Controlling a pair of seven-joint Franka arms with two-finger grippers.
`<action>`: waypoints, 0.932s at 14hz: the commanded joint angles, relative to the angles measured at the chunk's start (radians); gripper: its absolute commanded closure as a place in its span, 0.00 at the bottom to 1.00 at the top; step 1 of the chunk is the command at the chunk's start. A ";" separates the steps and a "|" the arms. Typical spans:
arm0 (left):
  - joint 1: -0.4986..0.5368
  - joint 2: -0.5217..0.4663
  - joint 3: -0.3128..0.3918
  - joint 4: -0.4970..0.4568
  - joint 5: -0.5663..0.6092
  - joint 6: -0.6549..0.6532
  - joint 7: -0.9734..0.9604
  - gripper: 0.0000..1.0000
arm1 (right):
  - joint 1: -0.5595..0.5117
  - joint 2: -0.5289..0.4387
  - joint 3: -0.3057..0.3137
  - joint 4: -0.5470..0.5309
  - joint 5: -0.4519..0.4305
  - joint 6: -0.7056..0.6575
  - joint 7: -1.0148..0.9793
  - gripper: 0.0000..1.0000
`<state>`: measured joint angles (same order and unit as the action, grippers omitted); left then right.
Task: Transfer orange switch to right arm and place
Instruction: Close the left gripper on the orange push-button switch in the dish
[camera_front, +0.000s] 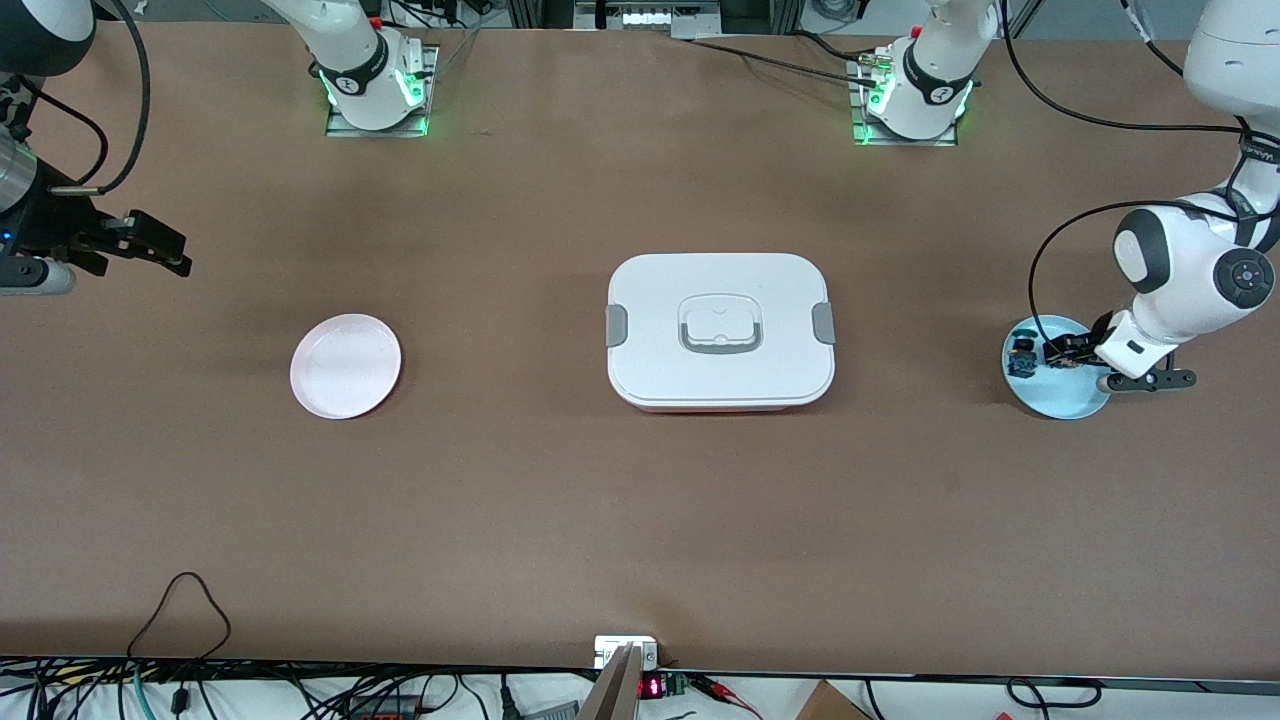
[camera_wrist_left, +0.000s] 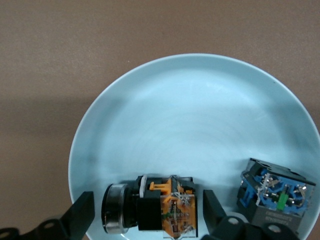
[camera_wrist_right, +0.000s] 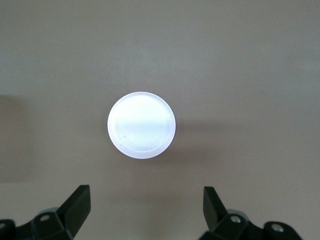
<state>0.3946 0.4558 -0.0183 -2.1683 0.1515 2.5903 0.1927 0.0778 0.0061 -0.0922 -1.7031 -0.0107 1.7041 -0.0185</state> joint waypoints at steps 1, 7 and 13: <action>0.018 -0.003 -0.008 -0.008 0.016 0.008 0.040 0.27 | -0.006 -0.008 0.003 0.002 0.014 0.003 -0.008 0.00; 0.017 -0.049 -0.020 0.011 0.016 -0.083 0.043 0.76 | -0.016 -0.011 -0.007 0.005 0.012 0.025 -0.004 0.00; 0.013 -0.123 -0.138 0.234 0.014 -0.581 0.112 0.79 | -0.016 -0.021 -0.027 0.013 0.009 0.031 -0.012 0.00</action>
<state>0.3967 0.3619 -0.0958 -2.0144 0.1516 2.1663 0.2467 0.0672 0.0016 -0.1182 -1.6980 -0.0106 1.7418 -0.0185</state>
